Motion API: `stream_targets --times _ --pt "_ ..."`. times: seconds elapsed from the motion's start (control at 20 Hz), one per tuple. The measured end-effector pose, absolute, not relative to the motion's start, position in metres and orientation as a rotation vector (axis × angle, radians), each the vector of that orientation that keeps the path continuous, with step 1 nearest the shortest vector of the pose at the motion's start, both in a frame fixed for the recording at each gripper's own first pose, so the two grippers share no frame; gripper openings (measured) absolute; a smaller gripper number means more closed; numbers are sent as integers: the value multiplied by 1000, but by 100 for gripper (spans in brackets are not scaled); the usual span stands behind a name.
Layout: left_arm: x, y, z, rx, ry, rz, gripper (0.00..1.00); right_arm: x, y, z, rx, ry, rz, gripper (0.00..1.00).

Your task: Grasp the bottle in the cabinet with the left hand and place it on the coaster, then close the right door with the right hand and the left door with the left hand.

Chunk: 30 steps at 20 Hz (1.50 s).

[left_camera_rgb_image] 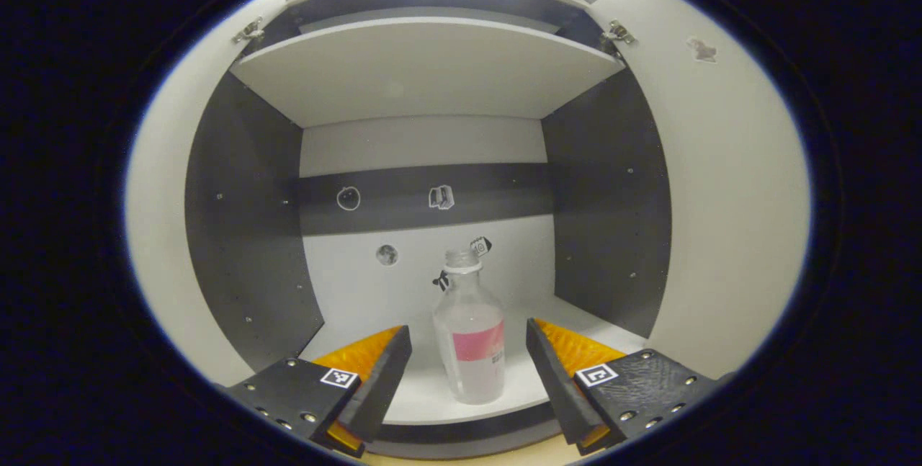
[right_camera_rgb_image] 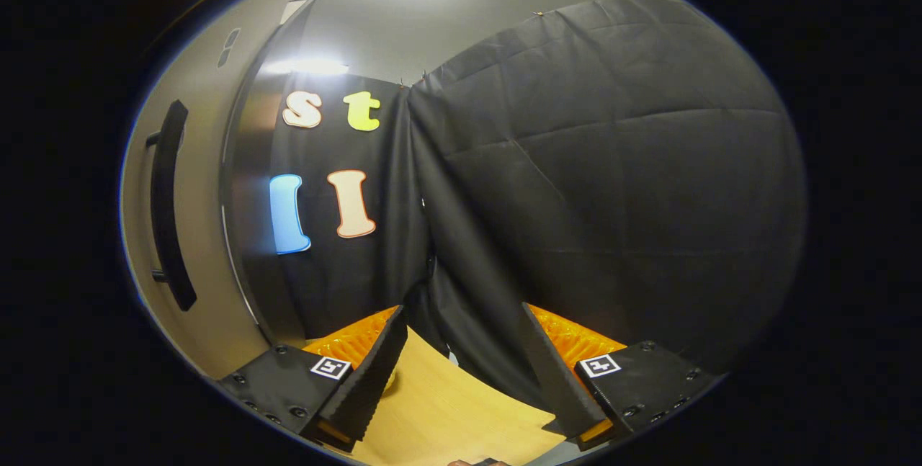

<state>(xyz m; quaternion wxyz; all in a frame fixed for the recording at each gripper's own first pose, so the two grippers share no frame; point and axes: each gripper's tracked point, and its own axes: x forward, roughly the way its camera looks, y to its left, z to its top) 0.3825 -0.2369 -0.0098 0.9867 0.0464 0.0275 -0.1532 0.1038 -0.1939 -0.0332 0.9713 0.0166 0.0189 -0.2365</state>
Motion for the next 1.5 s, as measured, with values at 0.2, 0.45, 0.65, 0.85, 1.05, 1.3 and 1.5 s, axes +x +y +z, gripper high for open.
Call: stream_targets --times 0.2,0.45,0.65,0.85,1.05,1.3,1.5 --pt "403 -241 -13 76 51 -319 94 115 -203 -34 28 37 -488 95" --pt "419 -249 -23 55 54 -343 100 128 -209 -37 20 41 -489 95" --pt "432 -252 -28 51 53 -320 71 137 -213 -41 28 47 -487 95" --pt "423 -254 -27 46 69 -336 70 139 -216 -42 29 49 -484 95" --pt "404 -251 -19 89 55 -343 69 137 -217 -41 50 45 -471 95" --pt "353 -243 6 48 26 -374 70 133 -216 -34 42 11 -469 95" --pt "302 -233 22 47 -11 -395 70 129 -209 -31 65 21 -445 99"
